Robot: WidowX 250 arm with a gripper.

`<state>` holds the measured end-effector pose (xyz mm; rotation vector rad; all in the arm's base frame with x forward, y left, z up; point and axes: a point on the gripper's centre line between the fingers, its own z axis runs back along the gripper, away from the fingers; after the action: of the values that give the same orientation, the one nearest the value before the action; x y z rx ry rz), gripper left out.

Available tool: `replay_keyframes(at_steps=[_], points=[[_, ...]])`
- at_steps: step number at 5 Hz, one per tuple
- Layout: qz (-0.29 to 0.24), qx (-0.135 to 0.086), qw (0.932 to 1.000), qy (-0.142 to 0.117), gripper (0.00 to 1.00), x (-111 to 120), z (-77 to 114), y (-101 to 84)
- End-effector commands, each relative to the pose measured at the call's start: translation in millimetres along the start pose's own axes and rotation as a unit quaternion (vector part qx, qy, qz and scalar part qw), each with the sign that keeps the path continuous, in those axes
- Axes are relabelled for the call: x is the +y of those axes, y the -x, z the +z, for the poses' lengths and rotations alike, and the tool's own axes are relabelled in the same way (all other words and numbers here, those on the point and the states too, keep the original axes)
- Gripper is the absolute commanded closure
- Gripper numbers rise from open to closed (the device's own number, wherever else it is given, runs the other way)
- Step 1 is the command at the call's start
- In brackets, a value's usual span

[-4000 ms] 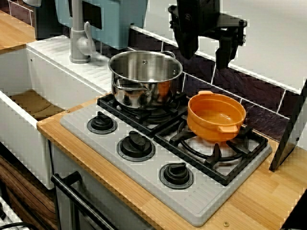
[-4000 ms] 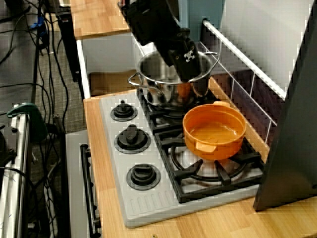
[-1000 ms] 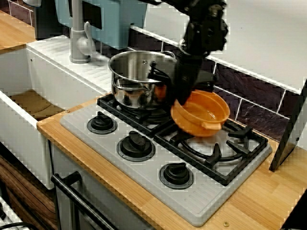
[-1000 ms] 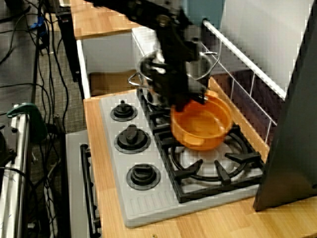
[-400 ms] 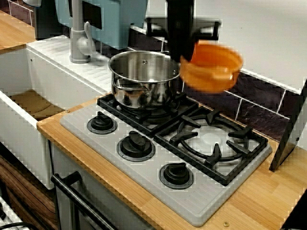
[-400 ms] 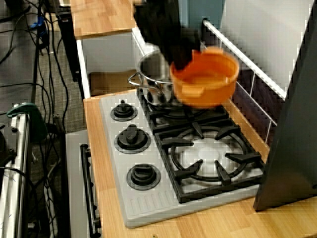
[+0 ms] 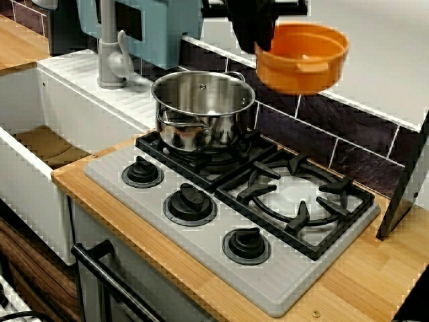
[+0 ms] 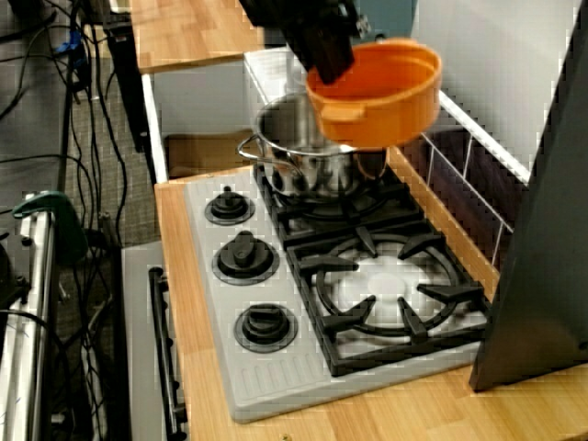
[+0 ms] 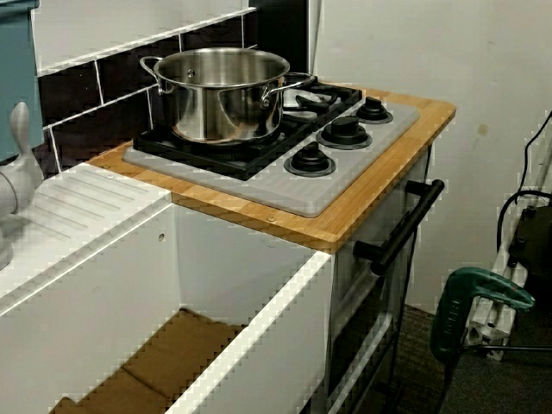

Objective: Lift pot from stove

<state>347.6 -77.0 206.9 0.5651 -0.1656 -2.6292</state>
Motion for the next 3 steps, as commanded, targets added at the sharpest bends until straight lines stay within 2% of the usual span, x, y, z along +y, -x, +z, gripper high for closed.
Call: replay_keyframes(at_steps=[1, 3], points=[[-0.002, 0.043, 0.9977, -0.053, 1.0, 4, 55.7, 13.7], [0.003, 0.045, 0.9967, -0.067, 1.0, 8, 74.6, 19.0]])
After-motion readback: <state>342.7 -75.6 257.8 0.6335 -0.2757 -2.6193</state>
